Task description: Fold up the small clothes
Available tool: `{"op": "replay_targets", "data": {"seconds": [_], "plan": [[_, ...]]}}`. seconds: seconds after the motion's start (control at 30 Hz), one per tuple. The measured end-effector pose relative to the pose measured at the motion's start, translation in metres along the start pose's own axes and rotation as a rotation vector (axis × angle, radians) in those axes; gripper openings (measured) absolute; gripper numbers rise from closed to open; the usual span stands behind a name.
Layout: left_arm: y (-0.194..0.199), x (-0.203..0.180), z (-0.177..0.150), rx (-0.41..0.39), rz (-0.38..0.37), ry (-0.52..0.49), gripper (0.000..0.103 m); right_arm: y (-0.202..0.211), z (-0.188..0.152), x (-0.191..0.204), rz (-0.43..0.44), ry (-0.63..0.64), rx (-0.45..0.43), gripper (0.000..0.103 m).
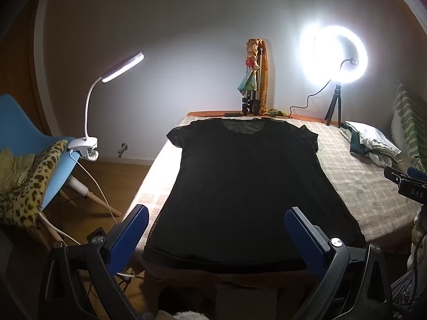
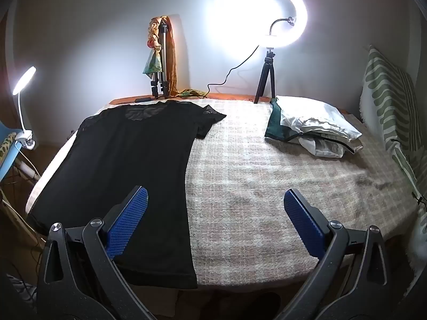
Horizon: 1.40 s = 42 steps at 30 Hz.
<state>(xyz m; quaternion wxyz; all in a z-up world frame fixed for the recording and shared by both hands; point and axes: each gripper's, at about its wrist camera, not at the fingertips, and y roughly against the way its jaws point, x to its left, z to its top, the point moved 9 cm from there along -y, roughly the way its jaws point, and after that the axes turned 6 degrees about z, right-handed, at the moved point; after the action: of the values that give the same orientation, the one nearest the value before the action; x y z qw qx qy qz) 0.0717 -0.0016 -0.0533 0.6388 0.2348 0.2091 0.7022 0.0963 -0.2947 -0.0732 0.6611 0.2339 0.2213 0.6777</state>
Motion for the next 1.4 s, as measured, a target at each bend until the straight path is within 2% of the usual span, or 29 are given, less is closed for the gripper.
{"op": "replay_targets", "data": {"seconds": [0.17, 1.4], "plan": [[0.0, 0.001, -0.003, 0.007, 0.017, 0.004, 0.102, -0.001, -0.001, 0.0, 0.002, -0.003, 0.006, 0.103], [-0.004, 0.006, -0.012, 0.016, 0.009, 0.01, 0.102, 0.0, 0.003, 0.001, -0.007, -0.001, -0.004, 0.103]]}}
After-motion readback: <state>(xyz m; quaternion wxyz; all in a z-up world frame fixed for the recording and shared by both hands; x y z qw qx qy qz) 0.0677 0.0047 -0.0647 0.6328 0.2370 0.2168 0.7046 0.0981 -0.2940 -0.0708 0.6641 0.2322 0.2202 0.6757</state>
